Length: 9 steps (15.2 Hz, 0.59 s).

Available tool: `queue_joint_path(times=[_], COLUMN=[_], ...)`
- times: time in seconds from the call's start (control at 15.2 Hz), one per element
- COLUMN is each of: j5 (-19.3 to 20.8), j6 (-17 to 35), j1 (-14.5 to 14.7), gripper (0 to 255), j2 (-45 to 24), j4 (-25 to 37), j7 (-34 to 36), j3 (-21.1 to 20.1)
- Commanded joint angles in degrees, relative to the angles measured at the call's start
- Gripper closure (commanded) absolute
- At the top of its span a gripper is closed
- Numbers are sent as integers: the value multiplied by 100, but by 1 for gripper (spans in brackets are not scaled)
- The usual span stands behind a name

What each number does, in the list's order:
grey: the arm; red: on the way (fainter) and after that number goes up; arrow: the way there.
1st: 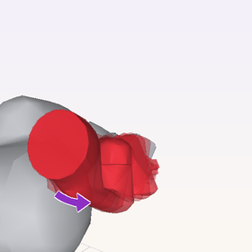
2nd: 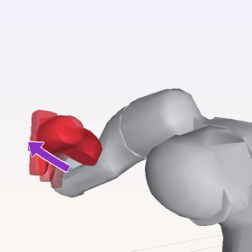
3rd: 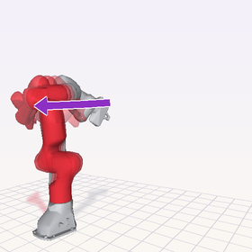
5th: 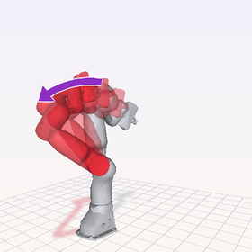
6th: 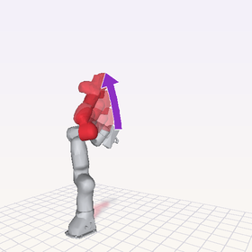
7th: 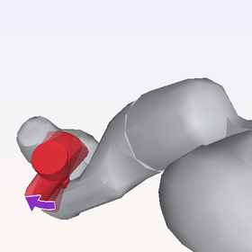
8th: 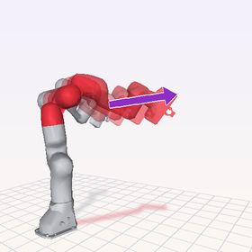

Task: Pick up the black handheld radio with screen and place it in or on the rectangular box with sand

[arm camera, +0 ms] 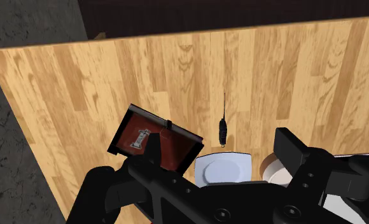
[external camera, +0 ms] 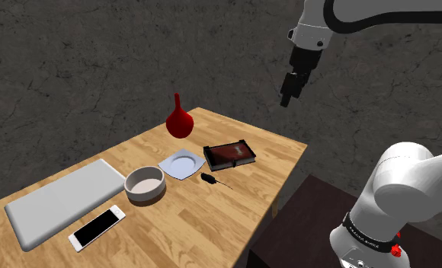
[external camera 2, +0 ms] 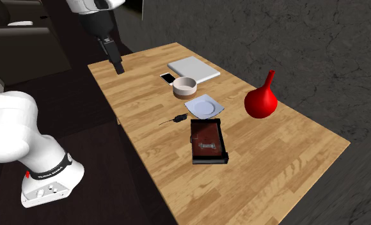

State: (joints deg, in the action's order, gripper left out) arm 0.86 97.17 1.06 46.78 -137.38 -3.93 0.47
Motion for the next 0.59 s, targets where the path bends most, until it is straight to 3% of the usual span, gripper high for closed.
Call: queue_joint_path(times=[0.0,0.53], j5=[0,-131], j6=[0,1707], j1=[0,99], gripper=[0,0], j2=[0,-810], j4=[0,-860], j7=[0,193], j3=[0,-176])
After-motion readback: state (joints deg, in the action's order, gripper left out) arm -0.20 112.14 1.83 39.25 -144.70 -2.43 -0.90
